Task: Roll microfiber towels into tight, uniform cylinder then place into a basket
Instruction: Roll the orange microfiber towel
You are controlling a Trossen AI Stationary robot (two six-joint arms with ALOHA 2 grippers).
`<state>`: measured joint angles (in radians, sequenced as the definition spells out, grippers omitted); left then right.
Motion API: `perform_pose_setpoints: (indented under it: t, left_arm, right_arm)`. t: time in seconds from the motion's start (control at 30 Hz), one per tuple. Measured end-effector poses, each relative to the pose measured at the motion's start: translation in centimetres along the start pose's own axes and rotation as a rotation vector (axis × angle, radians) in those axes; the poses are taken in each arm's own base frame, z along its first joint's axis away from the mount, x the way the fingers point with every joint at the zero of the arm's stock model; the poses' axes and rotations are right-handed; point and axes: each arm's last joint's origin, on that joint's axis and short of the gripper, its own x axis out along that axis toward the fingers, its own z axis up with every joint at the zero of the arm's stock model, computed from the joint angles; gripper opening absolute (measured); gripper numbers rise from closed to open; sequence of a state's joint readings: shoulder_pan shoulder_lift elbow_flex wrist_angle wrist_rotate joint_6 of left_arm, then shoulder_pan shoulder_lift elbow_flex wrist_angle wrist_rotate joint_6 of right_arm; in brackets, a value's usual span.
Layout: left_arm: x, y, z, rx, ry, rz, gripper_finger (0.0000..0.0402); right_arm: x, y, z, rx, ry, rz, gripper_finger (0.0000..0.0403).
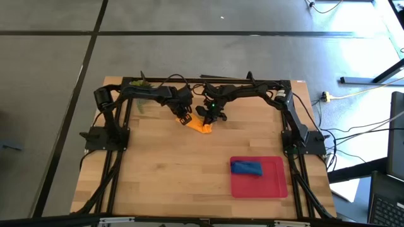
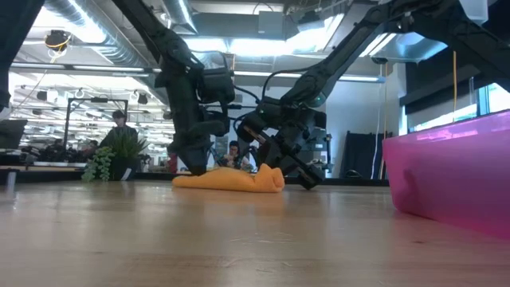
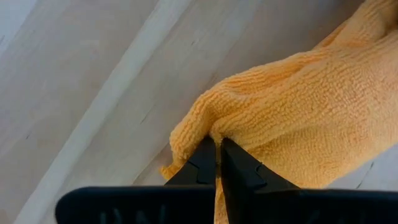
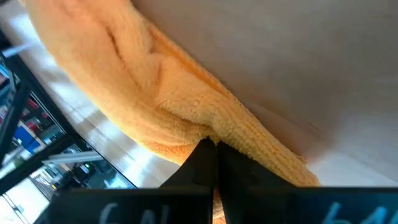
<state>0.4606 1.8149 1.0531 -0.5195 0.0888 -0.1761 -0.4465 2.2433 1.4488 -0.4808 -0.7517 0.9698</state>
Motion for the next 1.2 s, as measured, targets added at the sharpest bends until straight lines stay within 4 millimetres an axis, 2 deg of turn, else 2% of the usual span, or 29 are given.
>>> perform_pose_setpoints:
  t: [0.27, 0.67, 1.03, 1.2]
  left_arm:
    - [0.1, 0.0, -0.1, 0.002, 0.008, 0.001, 0.0]
    - [0.2, 0.0, -0.1, 0.002, 0.012, 0.001, 0.0]
    - [0.2, 0.0, -0.2, 0.002, 0.013, -0.001, 0.0]
    - [0.2, 0.0, -0.2, 0.002, 0.012, -0.001, 0.0]
  right_arm:
    - [0.0, 0.2, 0.1, -0.028, -0.005, 0.022, 0.0032]
    - [0.0, 0.3, 0.2, -0.035, -0.031, 0.012, 0.0042]
    - [-0.2, 0.4, 0.4, -0.017, -0.033, 0.026, 0.0119]
    - [-1.6, 0.4, 0.5, -0.008, -0.051, 0.042, 0.0128]
